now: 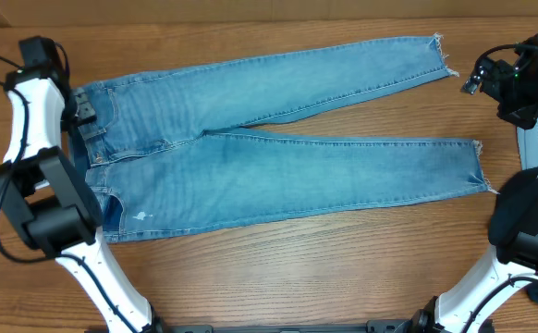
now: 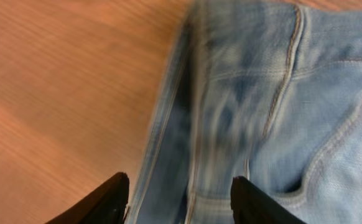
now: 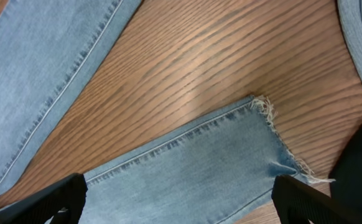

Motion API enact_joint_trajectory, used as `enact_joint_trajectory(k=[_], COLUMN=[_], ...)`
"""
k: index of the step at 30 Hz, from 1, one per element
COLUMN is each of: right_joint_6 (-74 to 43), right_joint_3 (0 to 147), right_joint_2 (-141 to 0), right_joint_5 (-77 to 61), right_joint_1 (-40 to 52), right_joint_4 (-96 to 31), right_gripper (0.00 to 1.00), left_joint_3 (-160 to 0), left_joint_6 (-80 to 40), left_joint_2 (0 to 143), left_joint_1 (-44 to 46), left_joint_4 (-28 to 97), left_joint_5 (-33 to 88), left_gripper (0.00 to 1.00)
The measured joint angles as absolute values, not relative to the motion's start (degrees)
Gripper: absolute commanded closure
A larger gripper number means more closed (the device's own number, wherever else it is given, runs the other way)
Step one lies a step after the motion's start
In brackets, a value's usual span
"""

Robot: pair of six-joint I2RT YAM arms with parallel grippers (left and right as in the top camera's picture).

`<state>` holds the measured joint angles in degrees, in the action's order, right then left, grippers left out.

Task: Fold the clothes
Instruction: 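Release the jeans and reposition both grippers over the waist and lower hem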

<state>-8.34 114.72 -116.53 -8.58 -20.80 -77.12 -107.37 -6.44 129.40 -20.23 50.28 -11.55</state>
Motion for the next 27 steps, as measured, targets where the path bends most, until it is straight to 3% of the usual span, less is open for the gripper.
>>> enact_joint_trajectory(k=[4, 6, 8, 9, 18, 19, 21, 23, 27], right_joint_6=[-8.3, -8.4, -8.4, -8.3, -8.3, -8.3, -8.4, -8.3, -7.3], right_joint_3=[114.7, 114.7, 114.7, 114.7, 114.7, 114.7, 114.7, 114.7, 114.7], right_joint_2=[-116.5, -116.5, -116.5, -116.5, -116.5, -116.5, -116.5, -116.5, -116.5], right_joint_5=[-8.5, -8.6, -8.5, -8.6, -8.5, -8.6, -8.6, -8.6, -8.6], right_joint_1=[-20.8, -20.8, -20.8, -20.8, -20.8, -20.8, -20.8, -20.8, -20.8], right_joint_4=[-77.2, -77.1, -77.1, -77.1, -77.2, -77.2, -77.1, -77.3, -79.1], right_gripper=[0.0, 0.0, 0.0, 0.0, 0.0, 0.0, 0.0, 0.0, 0.14], left_joint_3=[-107.2, -107.2, -107.2, -107.2, -111.5, -112.9, -114.0, -114.0, -114.6], left_joint_6=[-0.7, 0.7, 1.5, 1.8, -5.0, -7.7, -11.9, -13.4, -12.7], left_joint_2=[134.2, 134.2, 134.2, 134.2, 134.3, 134.3, 134.3, 134.3, 134.3], left_joint_1=[-20.3, -20.3, -20.2, -20.1, -19.8, -20.3, -21.4, -22.0, -21.9], left_joint_4=[44.3, 41.4, 38.9, 38.0, 36.6, 36.6, 36.3, 36.6, 47.7], left_joint_5=[-4.8, -3.0, -2.1, -1.9, -5.6, -6.8, -8.2, -8.1, -1.0], left_gripper=[0.41, 0.46, 0.7, 0.96, 0.96, 0.94, 0.76, 0.67, 0.68])
